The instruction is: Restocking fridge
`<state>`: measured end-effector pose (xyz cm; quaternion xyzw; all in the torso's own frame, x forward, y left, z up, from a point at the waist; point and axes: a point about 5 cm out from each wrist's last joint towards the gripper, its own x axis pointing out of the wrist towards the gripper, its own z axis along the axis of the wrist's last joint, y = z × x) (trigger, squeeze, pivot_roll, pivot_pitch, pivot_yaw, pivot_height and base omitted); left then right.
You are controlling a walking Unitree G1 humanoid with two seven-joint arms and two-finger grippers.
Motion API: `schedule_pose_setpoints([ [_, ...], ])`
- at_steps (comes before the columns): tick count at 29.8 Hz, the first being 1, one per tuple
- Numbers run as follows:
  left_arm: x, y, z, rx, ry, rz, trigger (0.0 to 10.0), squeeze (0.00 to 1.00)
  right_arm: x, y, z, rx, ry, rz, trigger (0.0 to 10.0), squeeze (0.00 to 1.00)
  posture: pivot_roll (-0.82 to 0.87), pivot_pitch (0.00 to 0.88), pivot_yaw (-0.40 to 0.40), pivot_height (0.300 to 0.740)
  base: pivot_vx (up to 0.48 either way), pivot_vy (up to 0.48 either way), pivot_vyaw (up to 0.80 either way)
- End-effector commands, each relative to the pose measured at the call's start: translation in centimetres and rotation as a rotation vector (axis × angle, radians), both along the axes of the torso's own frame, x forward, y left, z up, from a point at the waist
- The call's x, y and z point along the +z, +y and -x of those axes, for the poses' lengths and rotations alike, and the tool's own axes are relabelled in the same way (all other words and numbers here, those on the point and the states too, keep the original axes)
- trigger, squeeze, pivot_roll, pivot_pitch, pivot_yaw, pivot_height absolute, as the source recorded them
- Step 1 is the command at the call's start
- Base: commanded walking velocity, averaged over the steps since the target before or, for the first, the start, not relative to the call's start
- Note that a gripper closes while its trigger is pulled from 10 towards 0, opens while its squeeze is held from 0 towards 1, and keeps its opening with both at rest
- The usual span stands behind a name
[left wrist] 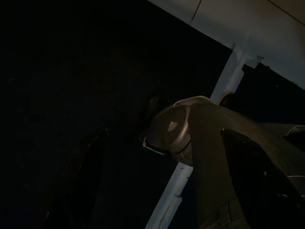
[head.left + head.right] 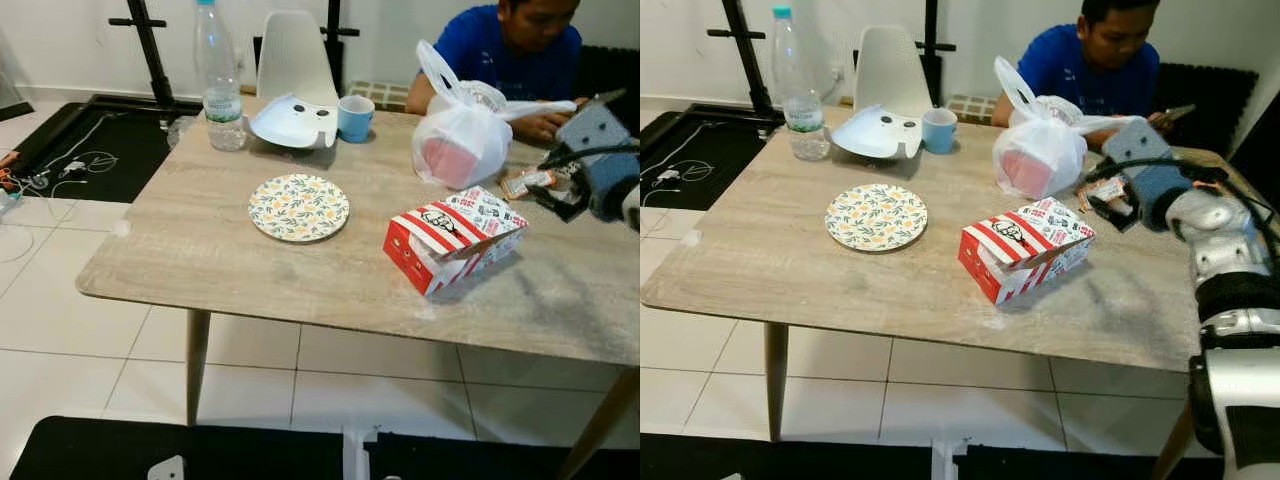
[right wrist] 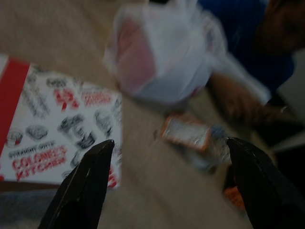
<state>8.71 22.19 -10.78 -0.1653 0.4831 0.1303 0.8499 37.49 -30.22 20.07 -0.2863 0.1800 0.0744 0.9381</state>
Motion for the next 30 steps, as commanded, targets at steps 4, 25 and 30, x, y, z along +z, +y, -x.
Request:
schedule_pose_setpoints([
  [4,-0.2,-0.6,0.4,-0.013,0.018,0.011,10.0,0.0,-2.6,0.7,0.2,-0.064,0.039,-0.227,10.0,0.0,0.01,0.015,-0.067,0.74,0.0,0.0,0.0],
  [25,-0.2,-0.1,1.0,-0.002,0.023,0.003,10.0,0.0,-1.9,2.0,0.1,0.081,-0.105,-0.575,10.0,0.0,0.03,0.021,-0.072,0.74,0.0,0.0,0.0],
  [30,-0.2,-0.2,0.9,-0.004,0.022,0.003,10.0,0.0,-0.2,4.2,1.4,0.612,-0.005,-0.585,10.0,0.0,0.03,0.019,-0.07,0.74,0.0,0.0,0.0],
])
